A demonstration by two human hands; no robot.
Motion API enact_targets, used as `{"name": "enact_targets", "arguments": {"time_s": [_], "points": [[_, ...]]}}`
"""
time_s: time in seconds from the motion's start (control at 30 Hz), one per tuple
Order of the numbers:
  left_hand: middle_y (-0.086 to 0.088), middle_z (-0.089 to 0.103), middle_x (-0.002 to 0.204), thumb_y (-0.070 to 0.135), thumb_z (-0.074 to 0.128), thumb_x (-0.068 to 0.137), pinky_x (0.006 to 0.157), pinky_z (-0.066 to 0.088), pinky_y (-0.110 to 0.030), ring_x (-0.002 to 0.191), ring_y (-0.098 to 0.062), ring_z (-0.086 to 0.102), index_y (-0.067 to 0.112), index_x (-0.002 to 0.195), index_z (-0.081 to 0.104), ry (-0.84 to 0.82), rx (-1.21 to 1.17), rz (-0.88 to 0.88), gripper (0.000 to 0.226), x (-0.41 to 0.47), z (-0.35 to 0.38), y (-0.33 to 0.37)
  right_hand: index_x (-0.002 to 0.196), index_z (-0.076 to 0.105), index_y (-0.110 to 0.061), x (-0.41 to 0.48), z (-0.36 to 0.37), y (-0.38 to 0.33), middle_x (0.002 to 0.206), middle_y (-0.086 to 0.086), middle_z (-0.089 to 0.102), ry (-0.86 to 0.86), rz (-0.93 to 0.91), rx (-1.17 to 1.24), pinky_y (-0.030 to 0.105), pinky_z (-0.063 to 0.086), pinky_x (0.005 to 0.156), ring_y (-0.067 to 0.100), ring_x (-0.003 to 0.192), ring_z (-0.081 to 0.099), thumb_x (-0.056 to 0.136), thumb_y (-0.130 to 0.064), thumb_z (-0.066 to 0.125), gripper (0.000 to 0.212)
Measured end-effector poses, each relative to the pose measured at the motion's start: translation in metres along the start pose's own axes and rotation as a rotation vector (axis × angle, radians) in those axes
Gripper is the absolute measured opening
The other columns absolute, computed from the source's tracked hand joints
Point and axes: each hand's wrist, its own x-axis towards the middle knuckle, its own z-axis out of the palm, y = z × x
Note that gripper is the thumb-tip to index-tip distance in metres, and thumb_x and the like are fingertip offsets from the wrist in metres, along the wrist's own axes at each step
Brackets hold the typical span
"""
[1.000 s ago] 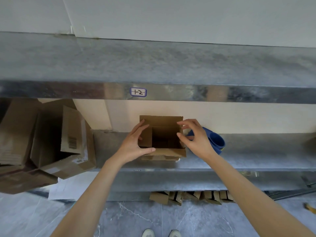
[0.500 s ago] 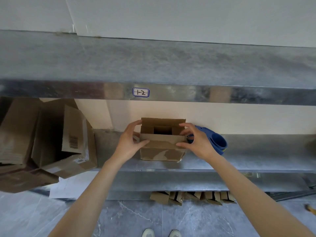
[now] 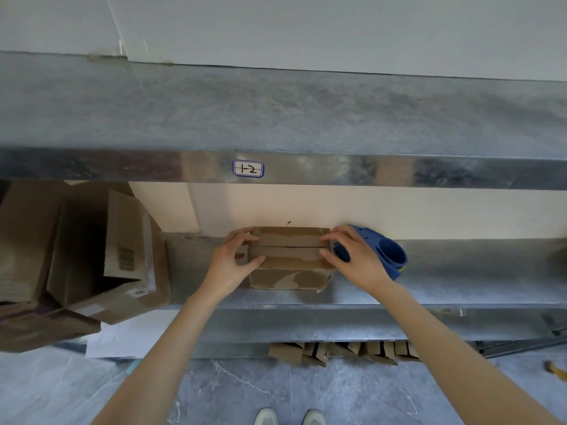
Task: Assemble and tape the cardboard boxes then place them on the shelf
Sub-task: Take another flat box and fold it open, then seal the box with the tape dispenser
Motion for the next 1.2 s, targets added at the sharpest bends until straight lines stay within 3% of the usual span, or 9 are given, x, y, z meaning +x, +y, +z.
{"name": "enact_targets", "arguments": {"time_s": [0.1,0.2,0.33,0.47,0.67,0.8,0.9,1.0,1.2], "points": [[0.014,0.051,0.128,0.027,0.078,0.083,0.099,0.047,-0.022,0.11,0.008,0.052,0.024,0.111,0.063,0.002,0.05,0.016,0.033,-0.003,0.002,0.001,0.114,0.056,-0.035,0.001,0.001,-0.003,0.119,-0.017,0.047,0.039,0.032,-0.003,0.03,0.05,0.078,0.008,0.112,0.049,0.095,-0.048,0.054,0.023],[0.013,0.047,0.12,0.032,0.076,0.084,0.099,0.039,-0.015,0.112,-0.001,0.051,0.026,0.115,0.06,0.002,0.126,0.052,0.035,-0.006,0.005,0.003,0.114,0.055,-0.029,0.007,0.009,-0.01,0.129,-0.012,0.045,0.091,0.042,-0.053,0.03,0.05,0.078,0.012,0.121,0.045,0.094,-0.044,0.057,0.026],[0.01,0.039,0.126,0.038,0.074,0.084,0.102,0.036,-0.017,0.121,-0.005,0.043,0.03,0.123,0.061,0.011,0.162,0.064,0.042,-0.009,0.012,0.005,0.136,0.047,-0.032,0.011,0.023,-0.027,0.152,-0.011,0.031,0.079,-0.073,-0.135,0.032,0.041,0.096,0.013,0.14,0.029,0.096,-0.05,0.05,0.044],[0.008,0.034,0.147,0.036,0.074,0.085,0.11,0.035,-0.029,0.139,-0.012,0.033,0.025,0.126,0.058,-0.019,0.197,0.106,0.046,-0.007,0.018,0.006,0.15,0.032,-0.037,0.009,0.037,-0.035,0.161,-0.01,0.02,-0.094,-0.171,-0.255,0.04,0.011,0.122,0.015,0.151,0.007,0.1,-0.055,0.035,0.053],[0.006,0.044,0.146,0.036,0.07,0.088,0.116,0.026,-0.03,0.146,-0.015,0.026,0.022,0.128,0.06,0.002,0.227,0.161,0.044,-0.008,0.029,0.01,0.151,0.033,-0.033,0.01,0.039,-0.031,0.161,-0.007,0.021,-0.104,-0.185,-0.319,0.039,0.002,0.123,0.017,0.151,0.006,0.102,-0.051,0.036,0.052],[0.005,0.045,0.145,0.038,0.068,0.088,0.114,0.026,-0.028,0.146,-0.016,0.027,0.02,0.126,0.06,0.038,0.232,0.149,0.043,-0.009,0.033,0.01,0.145,0.044,-0.027,0.004,0.034,-0.028,0.157,-0.006,0.03,-0.032,-0.183,-0.165,0.034,0.017,0.12,0.014,0.148,0.018,0.102,-0.046,0.038,0.047],[0.009,0.044,0.147,0.039,0.068,0.088,0.114,0.023,-0.025,0.147,-0.011,0.024,0.022,0.127,0.06,0.037,0.2,0.135,0.043,-0.01,0.034,0.01,0.134,0.053,-0.022,-0.004,0.021,-0.011,0.144,-0.003,0.045,0.171,-0.102,-0.086,0.03,0.037,0.103,0.015,0.132,0.042,0.102,-0.036,0.045,0.036],[0.01,0.045,0.146,0.036,0.07,0.087,0.114,0.024,-0.026,0.146,-0.009,0.025,0.023,0.126,0.061,0.063,0.168,0.118,0.042,-0.012,0.035,0.011,0.128,0.055,-0.014,-0.007,0.003,0.017,0.131,0.005,0.055,0.273,0.046,-0.162,0.037,0.045,0.093,0.027,0.118,0.053,0.099,-0.027,0.052,0.031],[0.01,0.049,0.143,0.029,0.076,0.085,0.116,0.026,-0.028,0.146,-0.009,0.028,0.023,0.122,0.064,0.083,0.107,0.11,0.04,-0.012,0.037,0.012,0.143,0.039,-0.022,-0.018,-0.015,0.061,0.123,0.01,0.054,0.195,0.295,-0.321,0.041,0.051,0.076,0.033,0.109,0.053,0.095,-0.04,0.056,0.054]]}}
